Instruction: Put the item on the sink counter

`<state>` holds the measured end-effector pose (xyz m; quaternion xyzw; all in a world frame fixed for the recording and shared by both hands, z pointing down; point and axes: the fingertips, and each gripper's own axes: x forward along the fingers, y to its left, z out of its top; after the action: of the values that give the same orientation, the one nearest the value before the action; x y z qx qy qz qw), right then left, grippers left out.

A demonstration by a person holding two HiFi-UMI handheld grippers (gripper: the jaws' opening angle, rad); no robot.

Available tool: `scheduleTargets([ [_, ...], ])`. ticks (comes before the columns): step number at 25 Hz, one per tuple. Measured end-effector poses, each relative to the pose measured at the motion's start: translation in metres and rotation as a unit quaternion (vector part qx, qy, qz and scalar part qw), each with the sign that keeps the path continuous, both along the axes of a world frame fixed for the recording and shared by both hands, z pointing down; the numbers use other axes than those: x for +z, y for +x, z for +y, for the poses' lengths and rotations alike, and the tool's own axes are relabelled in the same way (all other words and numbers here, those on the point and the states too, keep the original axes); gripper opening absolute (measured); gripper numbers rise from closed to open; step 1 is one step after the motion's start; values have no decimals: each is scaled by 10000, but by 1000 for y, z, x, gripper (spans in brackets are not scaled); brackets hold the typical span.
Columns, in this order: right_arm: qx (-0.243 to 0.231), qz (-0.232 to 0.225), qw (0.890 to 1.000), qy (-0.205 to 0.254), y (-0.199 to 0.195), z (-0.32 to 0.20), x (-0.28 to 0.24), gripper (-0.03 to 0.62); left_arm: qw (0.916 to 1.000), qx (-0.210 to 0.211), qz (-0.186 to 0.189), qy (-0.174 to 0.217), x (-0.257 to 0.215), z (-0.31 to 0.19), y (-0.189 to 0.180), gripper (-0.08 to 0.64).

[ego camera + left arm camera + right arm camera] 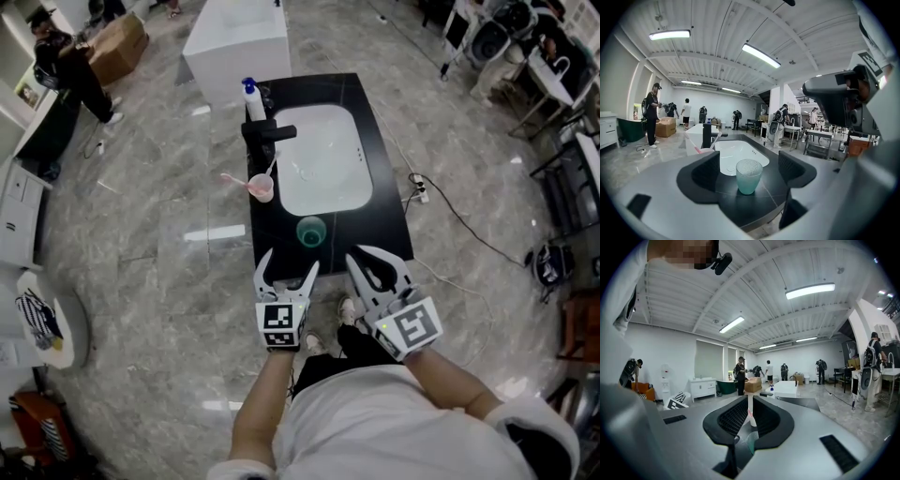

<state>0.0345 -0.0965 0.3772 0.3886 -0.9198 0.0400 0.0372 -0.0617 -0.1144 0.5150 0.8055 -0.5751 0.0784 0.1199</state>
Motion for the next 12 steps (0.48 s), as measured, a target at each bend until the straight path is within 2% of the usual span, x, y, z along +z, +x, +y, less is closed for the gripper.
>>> scheduleTargets([
  [12,-140,42,9999,33,1,-8,1,54,9995,-123,101,257,-21,7,-1,374],
])
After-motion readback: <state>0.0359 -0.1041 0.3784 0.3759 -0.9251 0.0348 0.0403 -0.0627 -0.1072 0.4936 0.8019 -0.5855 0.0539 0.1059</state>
